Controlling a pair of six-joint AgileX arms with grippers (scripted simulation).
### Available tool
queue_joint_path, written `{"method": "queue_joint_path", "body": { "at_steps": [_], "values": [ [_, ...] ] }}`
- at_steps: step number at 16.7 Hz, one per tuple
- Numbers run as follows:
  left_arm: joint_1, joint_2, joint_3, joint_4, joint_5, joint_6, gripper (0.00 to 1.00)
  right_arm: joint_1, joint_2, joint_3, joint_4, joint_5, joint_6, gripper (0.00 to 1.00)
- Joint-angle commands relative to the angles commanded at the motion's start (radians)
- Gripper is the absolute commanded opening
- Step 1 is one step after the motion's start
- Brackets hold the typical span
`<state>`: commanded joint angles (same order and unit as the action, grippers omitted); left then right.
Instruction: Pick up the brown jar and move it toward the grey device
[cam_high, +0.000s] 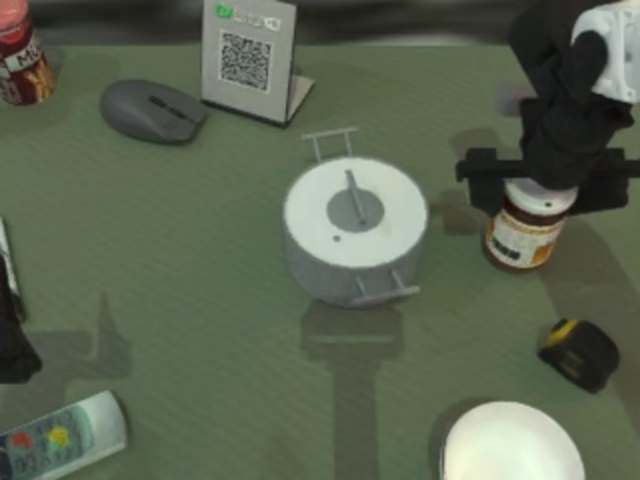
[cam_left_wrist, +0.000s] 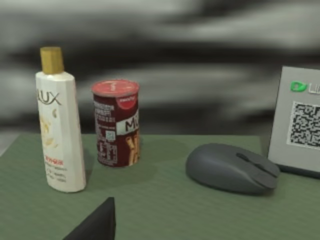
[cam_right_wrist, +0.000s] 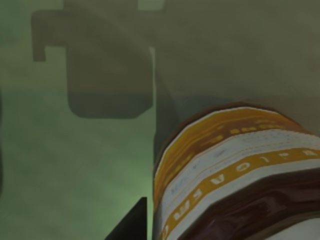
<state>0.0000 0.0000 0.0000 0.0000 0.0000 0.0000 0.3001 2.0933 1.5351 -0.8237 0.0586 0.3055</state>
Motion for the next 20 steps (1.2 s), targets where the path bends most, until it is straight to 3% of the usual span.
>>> {"method": "queue_joint_path", "body": {
  "at_steps": [2, 15, 20],
  "values": [
    [0.0, 0.0, 0.0, 0.0, 0.0, 0.0, 1.0, 0.0, 0.0, 0.0, 0.0, 0.0, 0.0, 0.0],
    [0.0, 0.0, 0.0, 0.0, 0.0, 0.0, 1.0, 0.0, 0.0, 0.0, 0.0, 0.0, 0.0, 0.98],
    [0.0, 0.0, 0.0, 0.0, 0.0, 0.0, 1.0, 0.0, 0.0, 0.0, 0.0, 0.0, 0.0, 1.0]
  ]
}}
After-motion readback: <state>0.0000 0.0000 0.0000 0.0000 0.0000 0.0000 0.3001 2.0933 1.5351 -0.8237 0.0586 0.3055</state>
